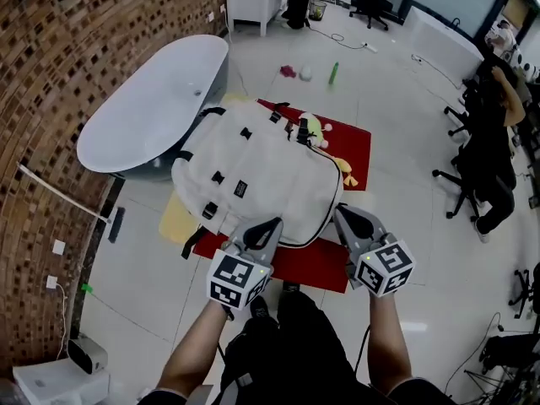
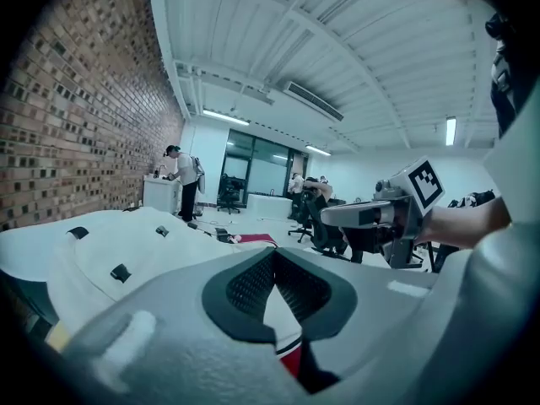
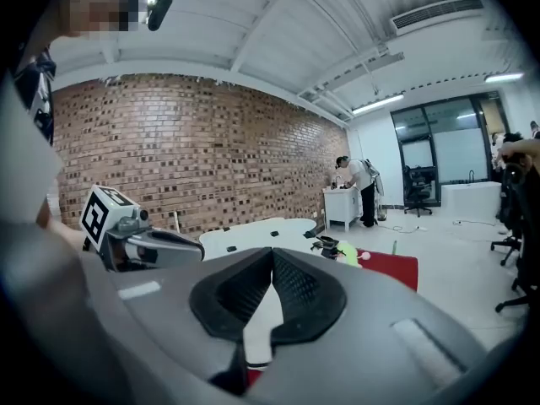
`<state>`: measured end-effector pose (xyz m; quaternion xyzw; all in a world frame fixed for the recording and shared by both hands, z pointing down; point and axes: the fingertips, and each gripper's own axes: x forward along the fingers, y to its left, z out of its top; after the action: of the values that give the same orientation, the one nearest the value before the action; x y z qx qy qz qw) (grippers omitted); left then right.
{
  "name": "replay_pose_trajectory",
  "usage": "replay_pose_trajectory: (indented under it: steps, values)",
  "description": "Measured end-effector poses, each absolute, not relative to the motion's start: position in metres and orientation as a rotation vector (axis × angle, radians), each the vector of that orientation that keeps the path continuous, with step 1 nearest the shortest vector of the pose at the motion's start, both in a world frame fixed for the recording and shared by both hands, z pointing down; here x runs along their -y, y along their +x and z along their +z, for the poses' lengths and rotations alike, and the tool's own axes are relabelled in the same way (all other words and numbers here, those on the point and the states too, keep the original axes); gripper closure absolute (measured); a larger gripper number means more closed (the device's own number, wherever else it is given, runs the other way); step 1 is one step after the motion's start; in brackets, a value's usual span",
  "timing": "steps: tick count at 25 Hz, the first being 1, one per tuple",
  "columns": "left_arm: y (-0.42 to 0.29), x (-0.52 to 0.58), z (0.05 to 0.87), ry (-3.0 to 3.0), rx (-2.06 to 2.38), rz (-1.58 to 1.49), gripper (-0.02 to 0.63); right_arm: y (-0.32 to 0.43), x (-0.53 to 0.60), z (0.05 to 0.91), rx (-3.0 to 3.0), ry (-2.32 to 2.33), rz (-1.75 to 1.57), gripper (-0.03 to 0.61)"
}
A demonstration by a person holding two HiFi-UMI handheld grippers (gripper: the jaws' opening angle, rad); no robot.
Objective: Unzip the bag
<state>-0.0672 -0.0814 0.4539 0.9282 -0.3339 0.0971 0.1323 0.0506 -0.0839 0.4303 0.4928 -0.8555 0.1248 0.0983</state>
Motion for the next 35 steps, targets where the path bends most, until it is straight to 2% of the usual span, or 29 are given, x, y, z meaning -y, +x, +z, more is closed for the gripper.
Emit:
replay_pose_trajectory:
  steps: [6,7,8,9,19,27,31,35]
  values:
    - [-0.058,0.115,0.465,2.688,0.941,0.353,0.609,0.068,0.119,0.435,2.493,1.494,0.376,0.577]
    - [-0.056,0.121,0.468,2.682,0.941,0.366,0.609,0.069,0.124,0.437,2.495,1.485,0.381,0.55]
    - [-0.052,0.124,0.473,2.674,0.938,0.379,0.609,0.071,0.127,0.441,2.495,1.472,0.391,0.468]
    - [-0.048,0.128,0.477,2.667,0.933,0.39,0.609,0.074,0.13,0.445,2.491,1.462,0.399,0.459]
    - [-0.008,0.175,0.497,2.643,0.917,0.517,0.609,0.127,0.192,0.462,2.475,1.411,0.361,0.476]
    - [0.01,0.201,0.521,2.613,0.912,0.623,0.609,0.112,0.258,0.494,2.47,1.175,0.336,0.477]
    - [0.016,0.214,0.533,2.609,0.904,0.67,0.609,0.099,0.289,0.519,2.425,1.015,0.235,0.518]
    - [0.016,0.226,0.541,2.602,0.922,0.696,0.609,0.088,0.311,0.55,2.412,0.871,0.333,0.517]
